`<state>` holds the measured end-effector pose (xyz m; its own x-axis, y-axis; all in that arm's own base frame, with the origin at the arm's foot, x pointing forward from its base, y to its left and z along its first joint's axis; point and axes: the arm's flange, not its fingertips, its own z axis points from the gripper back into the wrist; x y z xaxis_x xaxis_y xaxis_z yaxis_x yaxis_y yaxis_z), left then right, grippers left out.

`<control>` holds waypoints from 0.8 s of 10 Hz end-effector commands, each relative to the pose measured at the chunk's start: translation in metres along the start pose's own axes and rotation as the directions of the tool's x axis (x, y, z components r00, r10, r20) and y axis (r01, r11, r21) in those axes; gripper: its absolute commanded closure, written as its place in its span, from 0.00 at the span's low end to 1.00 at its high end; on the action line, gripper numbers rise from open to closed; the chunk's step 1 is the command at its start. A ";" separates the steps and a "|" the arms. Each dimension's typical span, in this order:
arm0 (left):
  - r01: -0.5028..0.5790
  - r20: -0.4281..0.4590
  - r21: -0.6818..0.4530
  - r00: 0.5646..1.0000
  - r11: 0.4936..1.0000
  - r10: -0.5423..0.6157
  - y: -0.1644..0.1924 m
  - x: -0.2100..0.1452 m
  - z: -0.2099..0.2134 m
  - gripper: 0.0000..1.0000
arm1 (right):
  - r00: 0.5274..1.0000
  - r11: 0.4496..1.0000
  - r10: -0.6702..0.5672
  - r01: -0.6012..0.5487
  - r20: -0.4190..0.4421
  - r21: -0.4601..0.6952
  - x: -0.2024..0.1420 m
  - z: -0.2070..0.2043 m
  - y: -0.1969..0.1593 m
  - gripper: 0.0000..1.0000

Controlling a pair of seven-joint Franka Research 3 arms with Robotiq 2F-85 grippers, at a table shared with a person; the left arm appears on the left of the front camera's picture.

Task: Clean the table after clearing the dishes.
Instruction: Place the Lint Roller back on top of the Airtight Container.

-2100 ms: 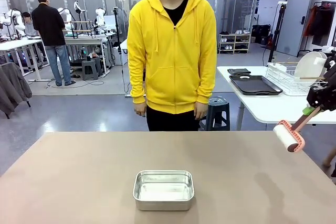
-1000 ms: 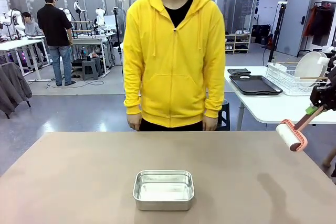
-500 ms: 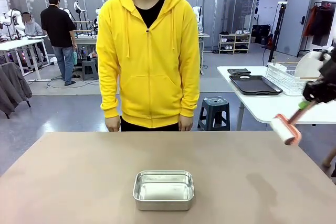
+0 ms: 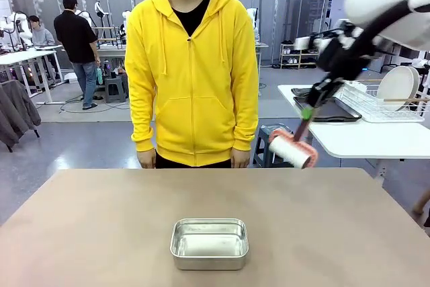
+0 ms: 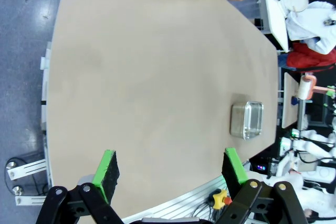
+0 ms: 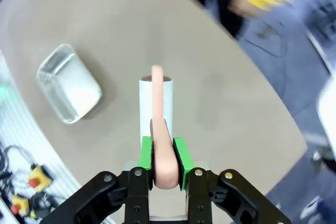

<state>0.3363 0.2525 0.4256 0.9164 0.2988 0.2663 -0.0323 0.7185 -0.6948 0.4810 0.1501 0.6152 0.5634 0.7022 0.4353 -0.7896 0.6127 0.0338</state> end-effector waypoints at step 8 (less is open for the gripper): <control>0.000 0.001 -0.006 1.000 1.000 0.000 -0.001 -0.001 0.002 0.00 | 0.827 0.847 0.522 -0.472 -0.211 0.244 0.123 -0.151 0.133 0.78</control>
<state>0.3362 0.2527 0.4257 0.9162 0.2990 0.2667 -0.0321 0.7184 -0.6949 0.4792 0.3694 0.5336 0.0473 0.9757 0.2137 -0.9985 0.0400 0.0384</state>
